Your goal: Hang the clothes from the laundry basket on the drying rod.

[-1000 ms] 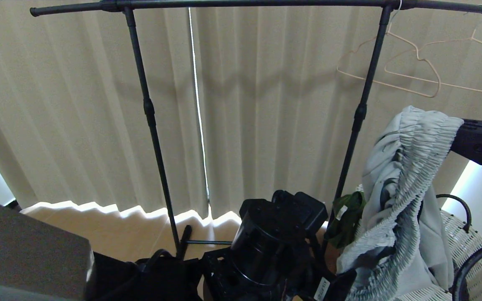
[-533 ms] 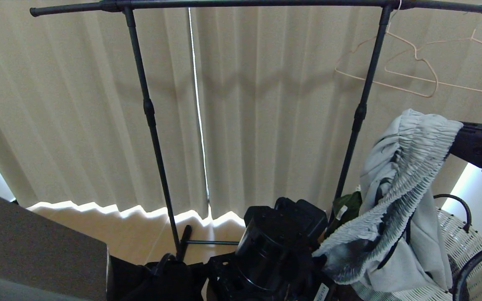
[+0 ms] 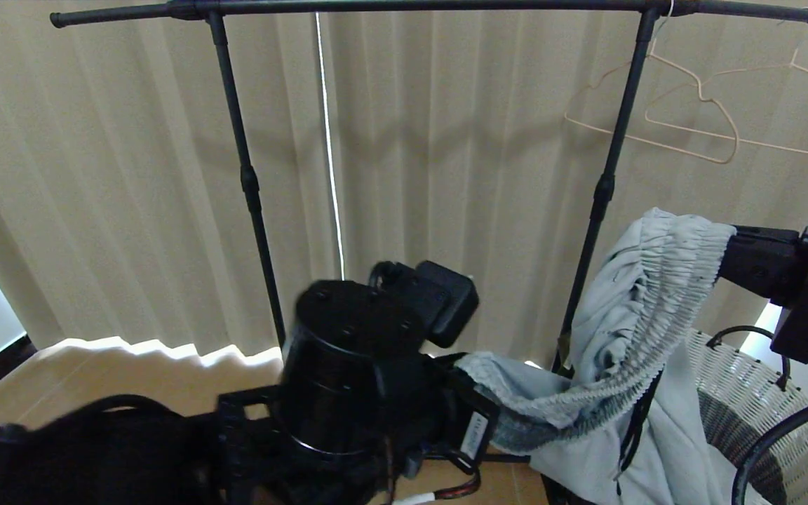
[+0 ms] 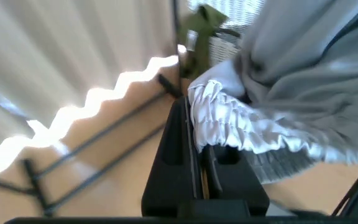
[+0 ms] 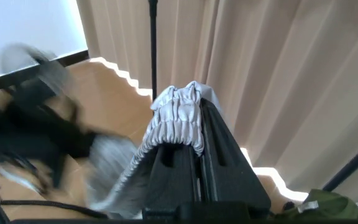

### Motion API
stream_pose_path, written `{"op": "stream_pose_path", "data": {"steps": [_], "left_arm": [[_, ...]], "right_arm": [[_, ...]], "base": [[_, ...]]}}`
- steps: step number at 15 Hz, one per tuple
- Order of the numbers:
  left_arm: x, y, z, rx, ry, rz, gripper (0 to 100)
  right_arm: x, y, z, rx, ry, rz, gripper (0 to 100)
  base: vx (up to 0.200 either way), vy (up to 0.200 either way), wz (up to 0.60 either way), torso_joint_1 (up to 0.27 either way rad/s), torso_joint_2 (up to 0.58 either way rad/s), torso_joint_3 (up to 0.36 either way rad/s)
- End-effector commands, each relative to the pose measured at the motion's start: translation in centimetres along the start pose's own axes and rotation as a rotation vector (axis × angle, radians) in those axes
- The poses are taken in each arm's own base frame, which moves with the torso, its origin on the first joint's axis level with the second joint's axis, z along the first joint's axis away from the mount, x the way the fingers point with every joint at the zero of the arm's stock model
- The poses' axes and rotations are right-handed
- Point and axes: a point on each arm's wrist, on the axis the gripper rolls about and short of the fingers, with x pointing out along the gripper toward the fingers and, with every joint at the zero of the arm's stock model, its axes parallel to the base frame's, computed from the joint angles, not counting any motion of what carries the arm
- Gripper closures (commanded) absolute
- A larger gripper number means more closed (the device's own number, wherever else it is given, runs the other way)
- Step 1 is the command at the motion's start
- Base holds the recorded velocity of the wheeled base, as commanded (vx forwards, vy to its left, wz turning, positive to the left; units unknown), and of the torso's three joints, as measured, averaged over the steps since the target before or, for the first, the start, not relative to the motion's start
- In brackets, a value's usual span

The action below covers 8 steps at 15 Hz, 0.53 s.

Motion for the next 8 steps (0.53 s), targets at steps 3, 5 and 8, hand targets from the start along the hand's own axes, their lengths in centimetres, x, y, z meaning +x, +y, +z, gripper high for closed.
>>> {"op": "stream_pose_path", "data": {"steps": [3, 5, 8], "left_arm": [[-11.6, 5.0, 6.0, -0.007, -0.152, 0.062, 100], [-14.8, 7.5, 8.4, -0.029, -0.21, 0.082, 100], [-14.6, 10.5, 10.8, -0.039, -0.238, 0.185, 100]], "right_arm": [[0.4, 0.0, 0.4, -0.001, -0.009, 0.005, 100], [1.6, 0.0, 2.2, -0.004, -0.049, 0.007, 100], [3.4, -0.3, 4.5, -0.007, -0.098, -0.007, 100]], "base": [[0.0, 0.0, 0.0, 0.0, 0.0, 0.0], [0.0, 0.0, 0.0, 0.0, 0.0, 0.0], [0.0, 0.0, 0.0, 0.0, 0.0, 0.0]]}}
